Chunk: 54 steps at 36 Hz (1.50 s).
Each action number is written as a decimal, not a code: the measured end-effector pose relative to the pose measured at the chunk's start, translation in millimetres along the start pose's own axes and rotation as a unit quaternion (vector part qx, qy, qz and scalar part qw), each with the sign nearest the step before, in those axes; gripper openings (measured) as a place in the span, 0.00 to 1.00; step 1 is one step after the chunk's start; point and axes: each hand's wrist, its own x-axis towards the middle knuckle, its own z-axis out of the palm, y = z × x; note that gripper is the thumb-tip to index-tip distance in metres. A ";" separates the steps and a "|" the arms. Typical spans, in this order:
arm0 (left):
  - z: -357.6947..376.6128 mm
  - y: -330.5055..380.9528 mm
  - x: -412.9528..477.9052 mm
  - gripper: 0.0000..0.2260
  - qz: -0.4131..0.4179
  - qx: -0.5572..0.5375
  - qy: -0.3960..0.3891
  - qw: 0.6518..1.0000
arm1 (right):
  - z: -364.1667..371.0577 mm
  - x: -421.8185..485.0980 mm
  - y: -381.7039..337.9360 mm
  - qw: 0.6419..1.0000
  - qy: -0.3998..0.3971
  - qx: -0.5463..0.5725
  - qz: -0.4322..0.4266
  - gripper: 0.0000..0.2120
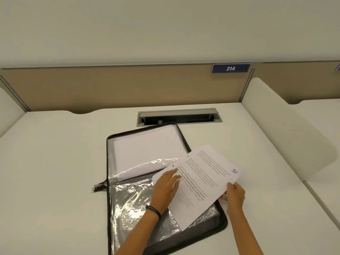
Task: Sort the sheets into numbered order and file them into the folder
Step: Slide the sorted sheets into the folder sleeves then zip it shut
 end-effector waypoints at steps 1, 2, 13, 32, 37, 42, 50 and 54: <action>2.3 -0.5 -0.1 0.14 -0.017 0.000 0.000 1.000 | -5.0 4.3 0.2 1.000 0.003 0.007 0.002 0.06; 4.6 -1.0 -0.8 0.14 -0.036 -0.004 -0.001 0.999 | -9.4 7.9 -0.3 1.000 -0.002 0.012 0.006 0.07; 14.8 3.1 -1.6 0.14 -0.192 -0.049 -0.044 0.979 | -34.2 26.6 1.1 0.984 -0.145 -0.087 0.051 0.09; 88.4 55.9 3.4 0.35 -0.132 0.079 -0.247 0.957 | -90.2 40.7 -28.9 0.977 0.125 0.110 -0.132 0.16; 89.5 51.4 5.7 0.30 -0.138 0.090 -0.270 0.949 | -83.7 40.6 -31.4 0.975 0.124 0.125 -0.137 0.17; 88.2 50.9 4.7 0.35 -0.133 0.026 -0.219 0.966 | -78.4 40.4 -27.8 0.973 0.123 0.136 -0.139 0.17; 84.3 54.2 9.5 0.45 -0.173 -0.068 -0.163 0.969 | -64.5 33.5 -17.8 0.970 0.119 0.155 -0.143 0.17; 77.4 61.5 13.0 0.41 -0.197 -0.143 -0.133 0.961 | -58.7 29.1 -10.5 0.977 0.092 0.134 -0.137 0.18</action>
